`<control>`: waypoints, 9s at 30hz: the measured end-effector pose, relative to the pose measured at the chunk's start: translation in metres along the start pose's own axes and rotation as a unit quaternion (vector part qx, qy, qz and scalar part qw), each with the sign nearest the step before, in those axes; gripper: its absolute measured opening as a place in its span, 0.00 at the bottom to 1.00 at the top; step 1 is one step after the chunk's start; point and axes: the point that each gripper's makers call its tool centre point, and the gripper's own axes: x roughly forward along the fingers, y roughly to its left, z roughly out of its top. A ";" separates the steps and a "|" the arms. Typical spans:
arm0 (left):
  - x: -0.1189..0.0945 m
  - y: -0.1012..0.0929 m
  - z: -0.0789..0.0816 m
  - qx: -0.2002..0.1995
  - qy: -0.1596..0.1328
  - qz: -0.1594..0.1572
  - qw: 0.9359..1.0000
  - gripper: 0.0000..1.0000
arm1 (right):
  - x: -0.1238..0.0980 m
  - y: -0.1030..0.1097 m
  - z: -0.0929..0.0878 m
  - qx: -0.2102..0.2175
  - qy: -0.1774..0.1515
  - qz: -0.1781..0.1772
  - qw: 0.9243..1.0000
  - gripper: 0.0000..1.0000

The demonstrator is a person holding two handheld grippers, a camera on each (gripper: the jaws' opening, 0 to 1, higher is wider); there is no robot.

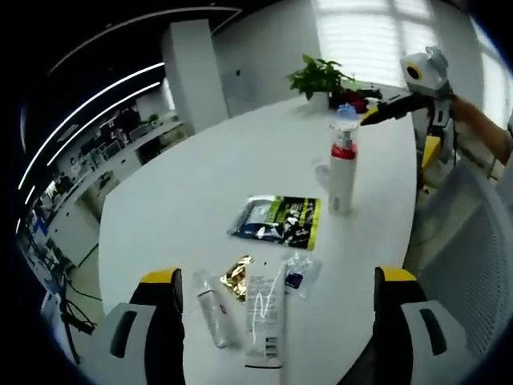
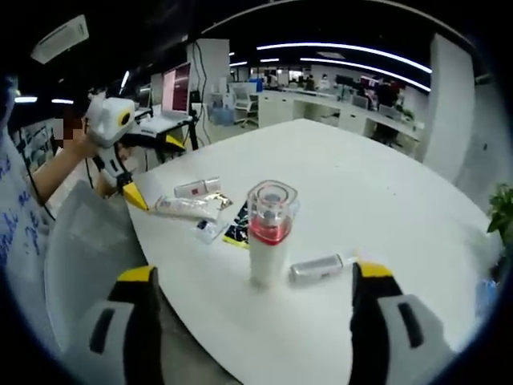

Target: Arrange the skincare products in the storage area until every visible bottle or jar stands upright without overlapping.

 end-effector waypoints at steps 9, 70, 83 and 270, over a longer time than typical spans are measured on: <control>0.001 0.004 -0.017 0.007 0.031 -0.011 0.999 0.97 | -0.001 -0.001 -0.003 -0.011 0.001 -0.014 1.000 1.00; 0.048 -0.002 -0.078 0.022 0.208 -0.109 0.972 0.58 | -0.006 0.009 -0.026 0.021 0.013 0.003 1.000 0.59; 0.059 0.006 -0.086 0.024 0.228 -0.102 0.968 0.43 | -0.007 0.008 -0.032 0.029 0.016 0.001 0.999 0.59; 0.059 -0.107 0.059 0.068 -0.021 -0.135 0.988 0.36 | 0.034 0.078 0.047 -0.023 -0.070 0.077 0.994 0.11</control>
